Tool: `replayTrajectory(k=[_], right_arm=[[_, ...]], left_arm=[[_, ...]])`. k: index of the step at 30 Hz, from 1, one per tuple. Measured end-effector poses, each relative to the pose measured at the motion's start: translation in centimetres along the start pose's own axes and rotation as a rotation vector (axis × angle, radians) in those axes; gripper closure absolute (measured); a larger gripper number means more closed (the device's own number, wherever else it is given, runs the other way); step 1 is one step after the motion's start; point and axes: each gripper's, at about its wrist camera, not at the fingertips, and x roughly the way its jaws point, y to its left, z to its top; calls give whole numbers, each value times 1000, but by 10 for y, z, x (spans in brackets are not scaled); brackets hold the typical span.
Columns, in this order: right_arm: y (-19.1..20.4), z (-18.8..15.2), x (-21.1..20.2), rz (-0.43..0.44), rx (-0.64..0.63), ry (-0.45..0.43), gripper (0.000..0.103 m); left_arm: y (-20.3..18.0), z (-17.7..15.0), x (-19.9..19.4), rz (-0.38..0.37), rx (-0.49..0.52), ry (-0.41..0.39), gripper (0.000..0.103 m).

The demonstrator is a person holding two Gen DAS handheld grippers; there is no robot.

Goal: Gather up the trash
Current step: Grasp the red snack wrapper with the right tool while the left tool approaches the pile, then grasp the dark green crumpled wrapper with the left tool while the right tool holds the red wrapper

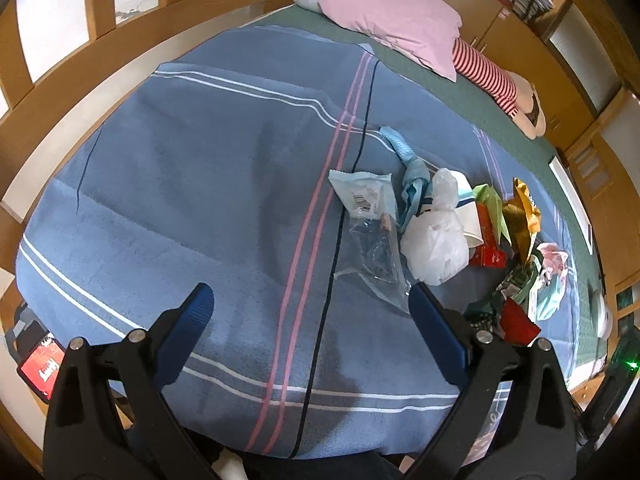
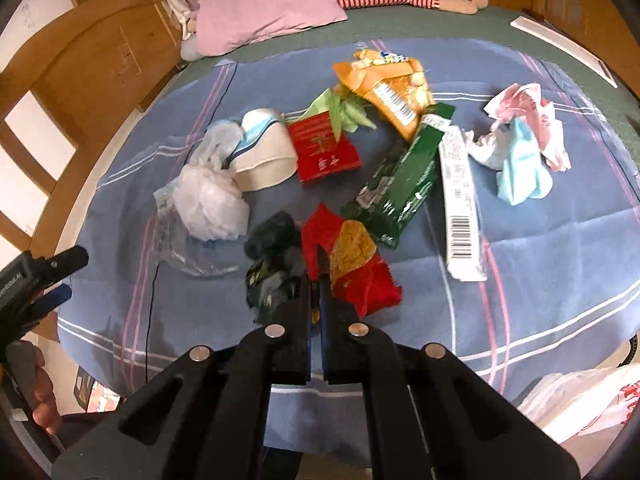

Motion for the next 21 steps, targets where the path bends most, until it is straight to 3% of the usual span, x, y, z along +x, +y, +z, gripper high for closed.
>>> replayTrajectory(k=[4, 6, 8, 9, 15, 19, 21], right_arm=[[7, 1, -11, 116, -19, -31, 98], [6, 4, -21, 127, -15, -69, 88], [3, 6, -27, 94, 3, -95, 49], [-2, 6, -31, 56, 30, -116, 42], [-26, 13, -7, -59, 101, -48, 37], [-18, 16, 36, -133, 1, 55, 37], [-10, 9, 49, -153, -47, 82, 52]], left_arm=[[4, 2, -2, -20, -11, -3, 6], [8, 3, -4, -28, -26, -11, 6], [10, 4, -4, -40, -37, -12, 6], [11, 4, -3, -50, -44, -8, 6], [18, 3, 6, -87, -93, 34, 6], [20, 3, 12, -112, -120, 52, 6], [18, 3, 15, -132, -121, 65, 6]])
